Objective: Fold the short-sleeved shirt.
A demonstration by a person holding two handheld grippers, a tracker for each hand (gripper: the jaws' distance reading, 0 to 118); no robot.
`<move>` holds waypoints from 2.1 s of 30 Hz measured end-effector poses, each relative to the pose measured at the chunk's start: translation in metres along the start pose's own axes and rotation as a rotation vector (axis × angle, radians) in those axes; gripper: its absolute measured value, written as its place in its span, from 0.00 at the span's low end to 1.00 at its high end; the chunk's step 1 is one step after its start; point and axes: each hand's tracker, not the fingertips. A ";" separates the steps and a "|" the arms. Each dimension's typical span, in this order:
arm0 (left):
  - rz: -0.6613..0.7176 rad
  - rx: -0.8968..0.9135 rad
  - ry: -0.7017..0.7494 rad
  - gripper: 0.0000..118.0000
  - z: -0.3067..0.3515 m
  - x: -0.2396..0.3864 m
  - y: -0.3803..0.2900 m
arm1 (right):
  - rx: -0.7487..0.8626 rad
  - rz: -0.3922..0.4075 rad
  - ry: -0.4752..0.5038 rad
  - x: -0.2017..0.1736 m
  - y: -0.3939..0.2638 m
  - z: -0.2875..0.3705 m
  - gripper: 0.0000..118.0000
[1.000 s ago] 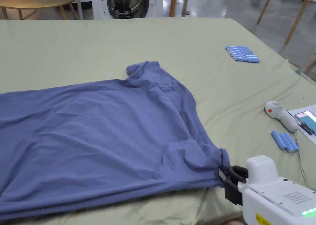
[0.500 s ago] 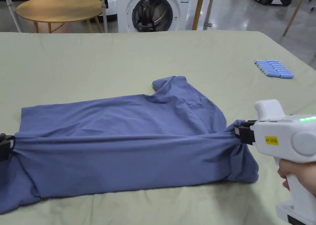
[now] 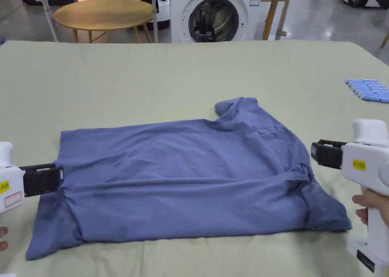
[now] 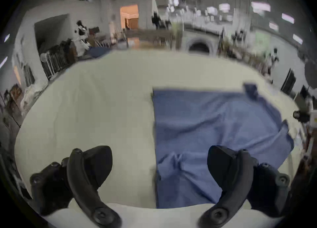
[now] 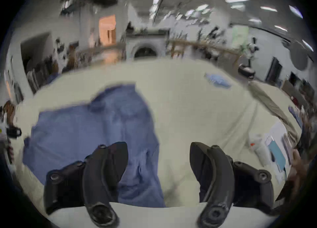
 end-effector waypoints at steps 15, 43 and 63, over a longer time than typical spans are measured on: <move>-0.137 0.431 0.047 0.00 0.141 0.121 -0.116 | 0.330 0.179 0.062 -0.143 -0.112 0.158 0.00; 0.128 -0.085 0.109 0.75 0.027 0.011 -0.113 | 0.127 0.196 0.198 -0.140 -0.149 0.156 0.00; -0.252 -0.075 0.027 0.00 0.047 0.058 -0.089 | -0.033 0.117 0.148 -0.054 -0.133 0.130 0.00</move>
